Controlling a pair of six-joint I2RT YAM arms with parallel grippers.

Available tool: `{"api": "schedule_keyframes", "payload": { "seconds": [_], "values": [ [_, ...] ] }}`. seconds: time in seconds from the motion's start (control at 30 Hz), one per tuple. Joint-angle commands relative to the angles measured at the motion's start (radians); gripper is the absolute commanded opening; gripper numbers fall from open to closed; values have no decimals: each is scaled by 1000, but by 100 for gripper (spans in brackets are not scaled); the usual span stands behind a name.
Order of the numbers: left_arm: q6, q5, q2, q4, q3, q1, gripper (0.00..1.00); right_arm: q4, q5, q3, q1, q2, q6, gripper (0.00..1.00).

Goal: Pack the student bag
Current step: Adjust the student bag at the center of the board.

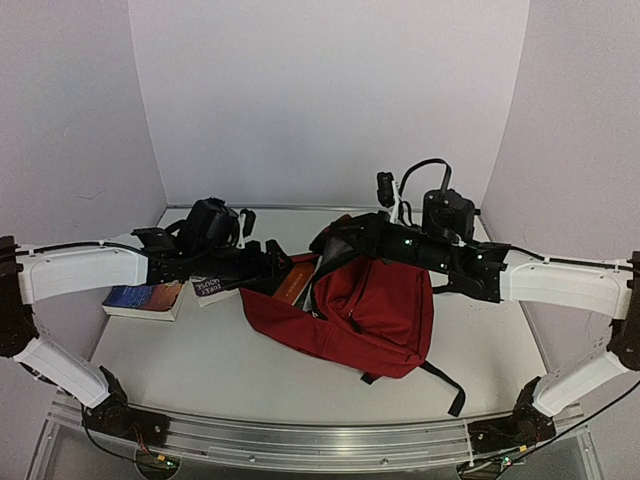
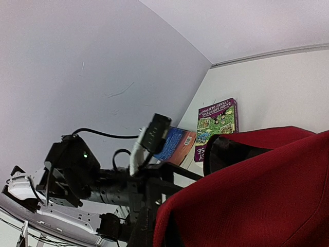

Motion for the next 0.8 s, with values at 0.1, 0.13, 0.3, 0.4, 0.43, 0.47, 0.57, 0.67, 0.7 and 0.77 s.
{"api": "schedule_keyframes", "payload": {
  "seconds": [0.1,0.13,0.3,0.4,0.43,0.47,0.57,0.67,0.7,0.77],
  "values": [
    [132,-157,-1,-281,-11,170,100,69,17,-56,6,-105,6,0],
    [141,-183,25,-304,-1,182,100,68,17,-60,6,-107,9,0],
    [196,-280,160,-381,88,191,100,65,16,-77,6,-119,17,0],
    [206,-311,220,-401,122,191,99,57,23,-84,6,-133,18,0],
    [207,-316,235,-398,128,191,98,54,27,-86,6,-137,18,0],
    [206,-314,241,-390,128,191,96,48,33,-88,7,-142,15,0],
    [211,-260,238,-319,109,191,69,8,73,-93,6,-151,5,0],
    [205,-223,222,-276,95,191,39,-47,137,-92,4,-150,-10,0],
    [203,-215,211,-266,90,191,29,-58,150,-92,2,-148,-17,0],
    [199,-198,188,-253,73,191,15,-70,162,-94,-11,-138,-29,0]
  ]
}}
